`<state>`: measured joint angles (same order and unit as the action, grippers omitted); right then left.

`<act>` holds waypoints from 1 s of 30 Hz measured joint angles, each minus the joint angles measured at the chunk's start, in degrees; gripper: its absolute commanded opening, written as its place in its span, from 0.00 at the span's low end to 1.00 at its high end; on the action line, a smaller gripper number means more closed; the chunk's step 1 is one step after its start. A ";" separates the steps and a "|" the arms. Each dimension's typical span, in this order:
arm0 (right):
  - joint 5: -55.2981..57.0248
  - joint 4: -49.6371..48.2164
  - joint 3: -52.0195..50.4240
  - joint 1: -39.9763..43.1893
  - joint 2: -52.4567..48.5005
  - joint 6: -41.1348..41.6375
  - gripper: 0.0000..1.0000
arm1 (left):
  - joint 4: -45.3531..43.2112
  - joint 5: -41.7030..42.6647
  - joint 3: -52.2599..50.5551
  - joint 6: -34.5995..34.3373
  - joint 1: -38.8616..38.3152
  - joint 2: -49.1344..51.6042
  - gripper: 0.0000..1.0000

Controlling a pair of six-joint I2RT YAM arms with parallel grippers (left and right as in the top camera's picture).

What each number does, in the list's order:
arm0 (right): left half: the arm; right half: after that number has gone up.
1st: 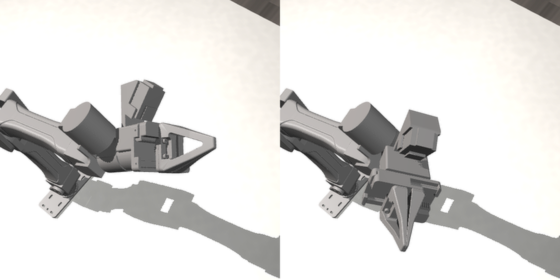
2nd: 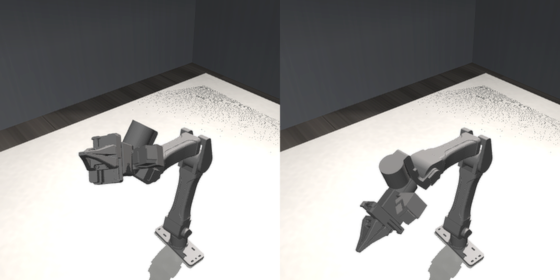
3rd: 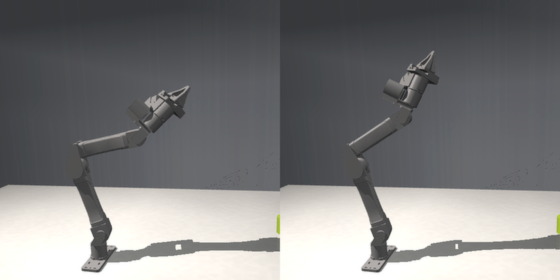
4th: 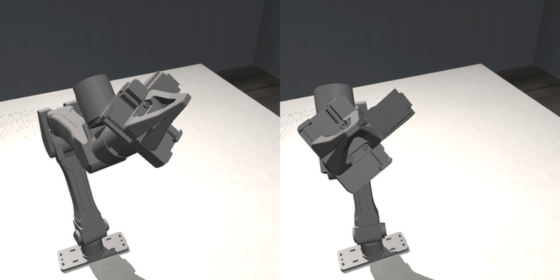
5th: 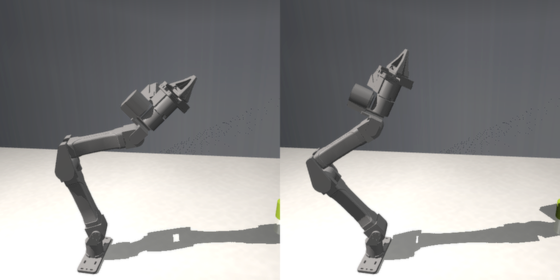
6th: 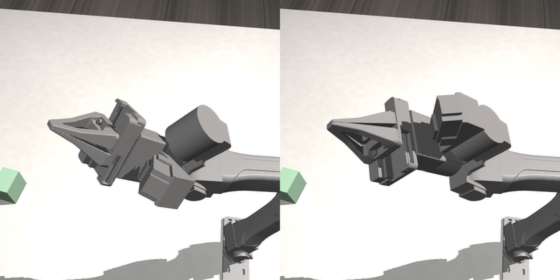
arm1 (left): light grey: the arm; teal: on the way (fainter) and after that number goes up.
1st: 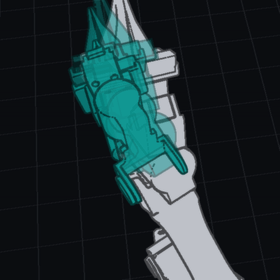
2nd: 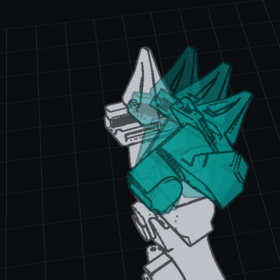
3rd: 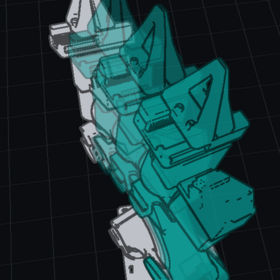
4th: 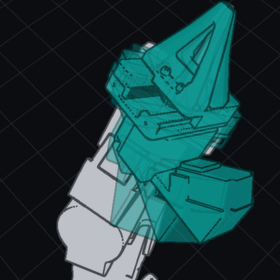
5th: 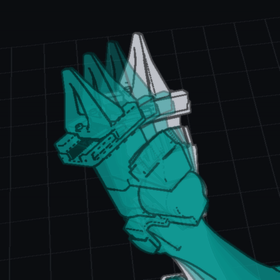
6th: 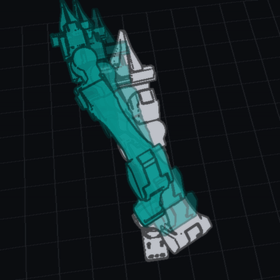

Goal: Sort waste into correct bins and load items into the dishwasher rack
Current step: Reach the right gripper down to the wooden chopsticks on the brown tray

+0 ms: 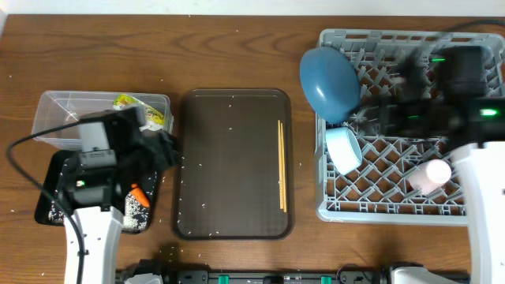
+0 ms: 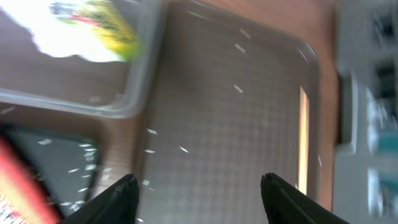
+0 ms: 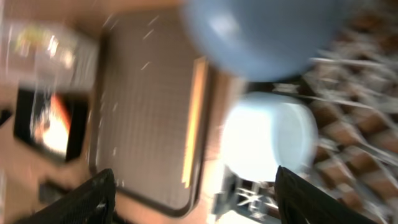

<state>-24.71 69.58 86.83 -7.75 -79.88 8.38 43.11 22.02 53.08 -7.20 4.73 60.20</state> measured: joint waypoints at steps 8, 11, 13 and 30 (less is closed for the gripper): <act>15.39 -3.39 0.00 -25.22 -2.29 12.28 0.73 | 6.21 -0.28 0.74 3.69 -0.74 -1.51 0.72; 20.81 -4.02 -0.15 -30.29 -6.67 18.73 0.71 | 6.91 -0.98 1.46 4.28 0.55 -3.41 0.96; 23.12 -6.14 -0.70 -32.28 -10.91 22.16 0.71 | 6.97 -1.25 1.75 4.35 1.05 -4.66 0.98; 19.58 -14.23 -1.97 -33.51 -38.05 32.22 0.53 | 7.45 -1.44 1.92 4.46 1.18 -5.44 0.98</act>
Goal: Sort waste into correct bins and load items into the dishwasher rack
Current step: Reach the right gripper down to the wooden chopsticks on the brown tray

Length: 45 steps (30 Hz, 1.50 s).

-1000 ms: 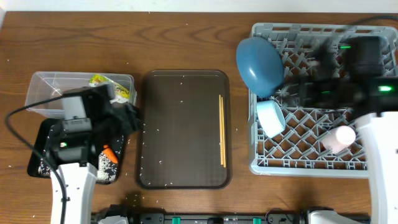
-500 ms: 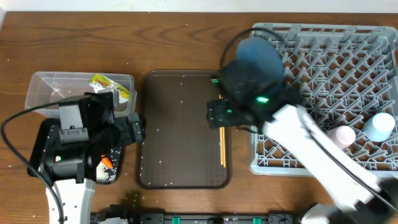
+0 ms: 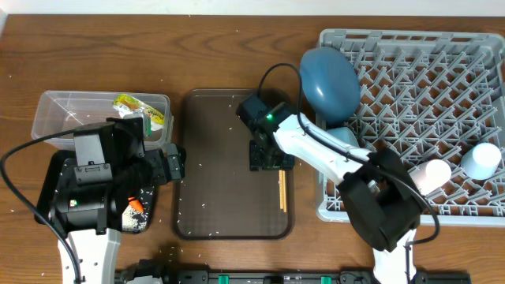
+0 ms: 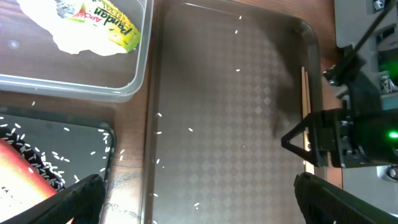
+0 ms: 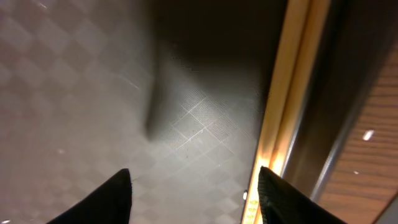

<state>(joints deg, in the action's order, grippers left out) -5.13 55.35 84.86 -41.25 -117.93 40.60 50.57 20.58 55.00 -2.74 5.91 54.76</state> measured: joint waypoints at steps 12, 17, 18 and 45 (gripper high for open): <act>-2.01 -2.89 0.39 0.04 -2.84 -2.14 0.58 | -0.02 0.00 0.00 0.00 0.00 0.00 0.98; -2.25 -2.91 0.35 0.07 -2.43 -4.24 0.60 | -0.02 0.00 0.00 0.00 0.00 0.00 0.98; -2.25 -2.91 0.35 0.11 -2.34 -4.37 0.60 | -0.02 0.00 0.00 0.00 0.00 0.00 0.98; -1.51 -2.99 0.09 2.49 1.88 -8.61 0.66 | 0.00 0.00 0.00 0.00 0.00 0.00 0.98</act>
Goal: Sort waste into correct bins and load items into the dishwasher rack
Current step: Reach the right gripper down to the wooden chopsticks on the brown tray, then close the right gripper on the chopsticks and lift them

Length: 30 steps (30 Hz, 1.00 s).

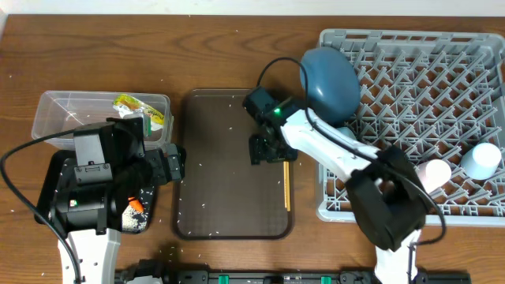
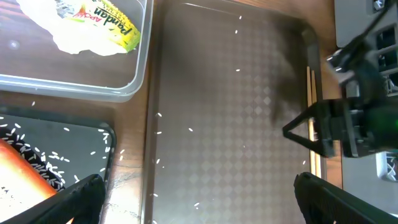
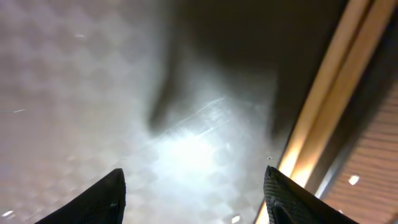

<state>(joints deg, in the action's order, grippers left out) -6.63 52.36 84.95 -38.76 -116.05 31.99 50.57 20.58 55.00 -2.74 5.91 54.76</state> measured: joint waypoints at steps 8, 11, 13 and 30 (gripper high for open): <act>2.47 3.30 -0.09 0.00 2.51 0.42 0.68 | -0.02 0.00 0.00 0.00 0.00 0.00 0.98; 3.34 3.30 -0.46 0.00 2.14 1.25 0.68 | -0.02 0.00 0.00 0.00 0.00 0.00 0.98; 4.13 2.91 -1.16 0.00 1.66 2.32 0.68 | -0.04 -0.02 0.00 0.00 0.00 0.00 0.98; 1.90 -2.73 -5.20 -0.04 -0.70 2.99 0.50 | -0.02 0.00 0.00 0.00 0.00 0.00 0.98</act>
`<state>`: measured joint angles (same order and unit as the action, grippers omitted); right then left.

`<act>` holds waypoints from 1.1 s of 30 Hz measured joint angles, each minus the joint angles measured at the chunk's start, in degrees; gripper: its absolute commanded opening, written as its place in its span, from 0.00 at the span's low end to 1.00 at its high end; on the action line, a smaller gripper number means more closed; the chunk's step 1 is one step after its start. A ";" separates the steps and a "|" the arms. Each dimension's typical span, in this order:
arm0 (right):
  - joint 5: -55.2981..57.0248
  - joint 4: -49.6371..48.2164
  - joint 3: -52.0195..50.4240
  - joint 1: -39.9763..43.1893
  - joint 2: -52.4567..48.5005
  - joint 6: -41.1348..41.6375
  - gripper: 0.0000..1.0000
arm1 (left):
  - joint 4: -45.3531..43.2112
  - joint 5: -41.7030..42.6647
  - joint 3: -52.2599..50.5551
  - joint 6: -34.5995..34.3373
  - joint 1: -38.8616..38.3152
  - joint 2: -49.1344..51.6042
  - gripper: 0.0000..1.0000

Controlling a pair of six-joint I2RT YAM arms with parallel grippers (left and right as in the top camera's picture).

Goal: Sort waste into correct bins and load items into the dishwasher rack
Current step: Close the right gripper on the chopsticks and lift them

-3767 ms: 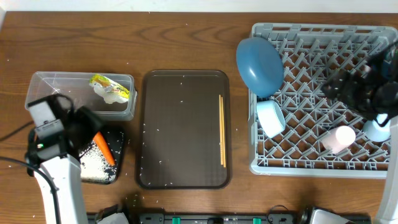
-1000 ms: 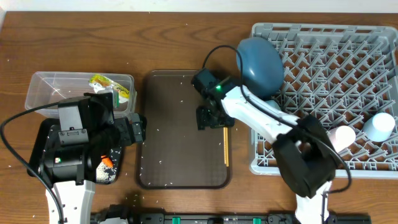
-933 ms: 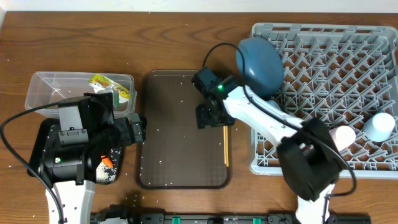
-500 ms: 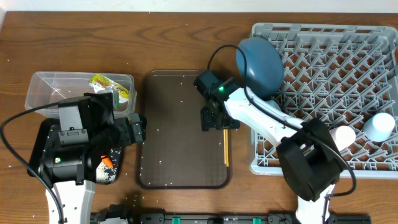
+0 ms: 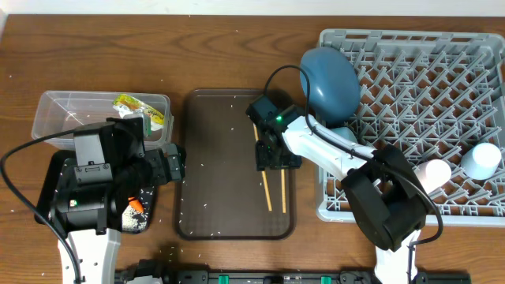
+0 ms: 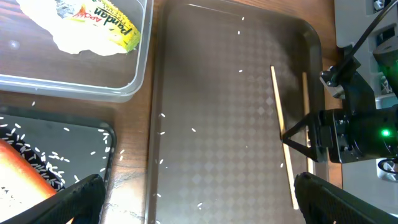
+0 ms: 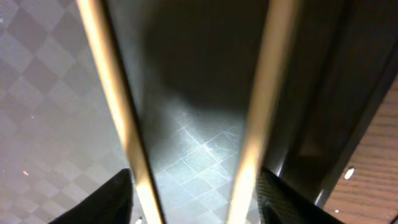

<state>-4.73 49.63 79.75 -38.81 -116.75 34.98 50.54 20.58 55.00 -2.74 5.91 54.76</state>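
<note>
Two wooden chopsticks lie splayed on the dark brown tray point(image 5: 213, 158): one slanted point(image 5: 263, 173), one straight by the right rim point(image 5: 283, 191). My right gripper point(image 5: 274, 155) sits low over them, open. In the right wrist view both chopsticks point(image 7: 115, 106) point(image 7: 264, 106) run between its fingers point(image 7: 121, 193), gripper point(image 7: 194, 190). My left gripper point(image 5: 172, 164) hangs open at the tray's left edge, empty point(image 6: 199, 202). In the left wrist view the slanted chopstick point(image 6: 283, 149) and the straight one point(image 6: 305, 93) show beside the right arm.
The grey dishwasher rack point(image 5: 473, 47) at right holds a blue bowl point(image 5: 327, 79), a white cup point(image 5: 479, 160) and a pink cup point(image 5: 434, 173). A clear bin point(image 5: 55, 110) with a yellow wrapper point(image 5: 134, 110) and a black bin point(image 5: 55, 189) stand at left. Rice grains dot the tray.
The chopsticks lay together along the tray's right rim; now one is slanted off to the left. My right gripper has shifted slightly and stands astride both. The left arm has not moved.
My right arm was over the rack, the chopsticks side by side near the tray's right rim. Then the open right gripper was low on the tray just left of them. Later they sat tight against the rim, and now they lie splayed between its fingers.
</note>
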 measured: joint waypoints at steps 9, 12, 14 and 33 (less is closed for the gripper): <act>0.00 -0.24 0.00 0.00 0.11 -1.75 0.60 | 0.00 0.00 0.00 0.00 0.00 0.00 0.98; -0.22 -0.26 0.00 -0.02 1.03 -3.06 0.60 | 0.02 0.00 0.00 0.00 0.00 0.00 0.98; -0.46 -0.24 0.00 -0.07 2.19 -3.78 0.56 | 0.00 0.00 0.00 0.00 0.00 0.00 0.98; -0.42 -2.91 0.15 -2.80 -0.76 2.60 0.06 | 0.00 0.00 0.00 0.00 0.00 0.00 0.98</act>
<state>-5.15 46.72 79.90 -41.60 -117.51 37.58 50.54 20.58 55.00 -2.74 5.91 54.76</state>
